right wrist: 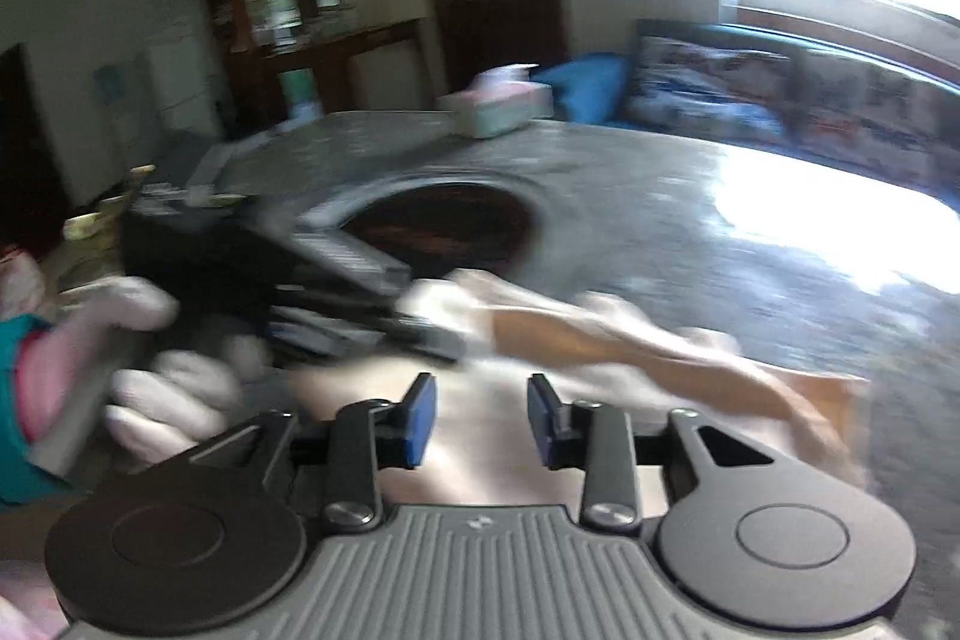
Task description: Fold clothes
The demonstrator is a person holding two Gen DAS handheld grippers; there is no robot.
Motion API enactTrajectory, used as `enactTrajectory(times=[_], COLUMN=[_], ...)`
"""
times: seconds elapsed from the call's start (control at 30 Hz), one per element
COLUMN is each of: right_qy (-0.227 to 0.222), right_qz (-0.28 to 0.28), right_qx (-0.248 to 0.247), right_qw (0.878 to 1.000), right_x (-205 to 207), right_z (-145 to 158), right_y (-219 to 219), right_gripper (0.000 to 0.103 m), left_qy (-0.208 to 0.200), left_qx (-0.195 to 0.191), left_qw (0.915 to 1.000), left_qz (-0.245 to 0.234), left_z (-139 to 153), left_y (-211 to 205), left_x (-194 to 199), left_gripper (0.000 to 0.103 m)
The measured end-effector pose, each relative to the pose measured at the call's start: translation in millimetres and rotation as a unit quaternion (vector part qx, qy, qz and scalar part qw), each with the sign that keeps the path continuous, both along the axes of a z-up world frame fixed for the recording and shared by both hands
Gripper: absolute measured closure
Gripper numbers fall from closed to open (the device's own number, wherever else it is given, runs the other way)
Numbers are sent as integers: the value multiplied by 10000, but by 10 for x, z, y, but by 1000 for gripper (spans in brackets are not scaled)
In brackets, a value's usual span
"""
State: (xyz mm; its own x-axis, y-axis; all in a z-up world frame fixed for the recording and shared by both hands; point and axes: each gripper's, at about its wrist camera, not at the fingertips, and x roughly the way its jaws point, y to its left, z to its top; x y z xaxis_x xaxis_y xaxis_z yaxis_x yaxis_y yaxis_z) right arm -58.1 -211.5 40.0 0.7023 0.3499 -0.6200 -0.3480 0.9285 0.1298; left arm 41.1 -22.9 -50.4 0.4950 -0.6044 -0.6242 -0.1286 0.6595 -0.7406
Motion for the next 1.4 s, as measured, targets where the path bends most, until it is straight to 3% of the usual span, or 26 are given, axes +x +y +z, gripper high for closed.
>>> enactTrajectory(times=[0.2,0.4,0.6,0.67,0.73,0.8,1.07,1.4], right_qy=[194,382,439,381,378,337,-106,-641], right_qz=[-1126,-1821,-1878,-1829,-1777,-1732,-1854,-2217], right_qx=[-180,280,683,667,698,719,656,292], right_qw=[9933,9821,9788,9801,9809,9817,9804,9726], right_x=[121,247,291,282,285,268,22,-368], right_z=[-183,-401,-563,-565,-543,-516,-221,224], right_y=[-694,-1150,-1309,-1284,-1240,-1215,-1175,-1306], right_gripper=[64,56,55,61,82,88,91,91], left_qy=[-104,-157,-249,-301,-395,-523,-1092,-1458], left_qx=[227,346,500,599,761,974,1263,1205], left_qw=[9997,9992,9981,9972,9955,9926,9825,9726], left_qz=[-68,-134,-274,-333,-409,-499,-827,-1354], left_z=[57,86,110,124,155,199,420,634], left_y=[-79,-137,-204,-219,-245,-281,-448,-953], left_x=[-14,-29,-27,-23,-30,-45,-74,-77], left_gripper=[82,82,82,82,82,82,83,83])
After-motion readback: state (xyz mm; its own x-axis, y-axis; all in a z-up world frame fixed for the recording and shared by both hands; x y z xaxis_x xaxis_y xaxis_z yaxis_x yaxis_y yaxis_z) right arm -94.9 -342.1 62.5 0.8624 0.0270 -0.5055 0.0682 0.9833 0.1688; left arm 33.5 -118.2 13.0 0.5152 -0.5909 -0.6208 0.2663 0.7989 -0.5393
